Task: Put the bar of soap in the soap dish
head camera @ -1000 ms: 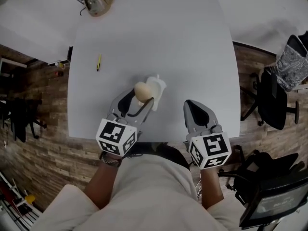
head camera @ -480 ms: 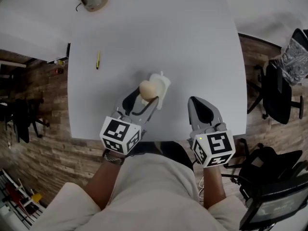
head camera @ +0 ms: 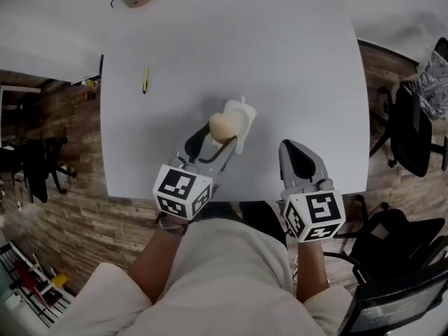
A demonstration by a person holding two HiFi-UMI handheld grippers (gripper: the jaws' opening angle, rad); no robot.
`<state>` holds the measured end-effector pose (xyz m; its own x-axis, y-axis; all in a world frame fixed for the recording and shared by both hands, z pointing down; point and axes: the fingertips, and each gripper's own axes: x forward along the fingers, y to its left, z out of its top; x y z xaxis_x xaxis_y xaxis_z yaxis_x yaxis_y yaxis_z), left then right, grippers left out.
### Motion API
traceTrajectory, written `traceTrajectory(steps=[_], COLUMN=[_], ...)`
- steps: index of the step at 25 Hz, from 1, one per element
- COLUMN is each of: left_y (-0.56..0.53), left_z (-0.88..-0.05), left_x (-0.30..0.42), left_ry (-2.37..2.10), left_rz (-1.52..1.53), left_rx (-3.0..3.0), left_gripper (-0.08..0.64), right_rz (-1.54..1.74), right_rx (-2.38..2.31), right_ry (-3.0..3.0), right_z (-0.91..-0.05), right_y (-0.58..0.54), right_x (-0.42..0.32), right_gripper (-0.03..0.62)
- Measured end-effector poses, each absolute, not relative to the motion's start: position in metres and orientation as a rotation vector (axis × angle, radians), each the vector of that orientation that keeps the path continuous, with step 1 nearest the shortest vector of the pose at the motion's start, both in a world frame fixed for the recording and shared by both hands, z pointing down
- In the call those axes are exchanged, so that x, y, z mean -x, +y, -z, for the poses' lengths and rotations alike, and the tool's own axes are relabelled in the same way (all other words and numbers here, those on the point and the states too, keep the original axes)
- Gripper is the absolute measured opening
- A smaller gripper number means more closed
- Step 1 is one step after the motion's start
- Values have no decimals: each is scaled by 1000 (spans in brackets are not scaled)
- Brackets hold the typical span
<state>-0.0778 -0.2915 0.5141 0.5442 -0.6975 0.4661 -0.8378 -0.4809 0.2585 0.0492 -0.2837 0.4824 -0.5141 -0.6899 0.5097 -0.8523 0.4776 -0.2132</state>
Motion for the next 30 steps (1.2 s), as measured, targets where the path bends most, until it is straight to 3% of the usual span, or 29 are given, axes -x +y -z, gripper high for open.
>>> traceTrajectory(steps=[30], left_y=[-294], left_z=[-572], left_x=[68], left_ry=[-1115], left_rz=[-548], left_rx=[-2246], left_gripper=[267], right_rz=[-734], right_rx=[-1291], right_ry=[-2293], right_z=[-521], right_y=[-294], right_x=[-47], right_gripper=[2])
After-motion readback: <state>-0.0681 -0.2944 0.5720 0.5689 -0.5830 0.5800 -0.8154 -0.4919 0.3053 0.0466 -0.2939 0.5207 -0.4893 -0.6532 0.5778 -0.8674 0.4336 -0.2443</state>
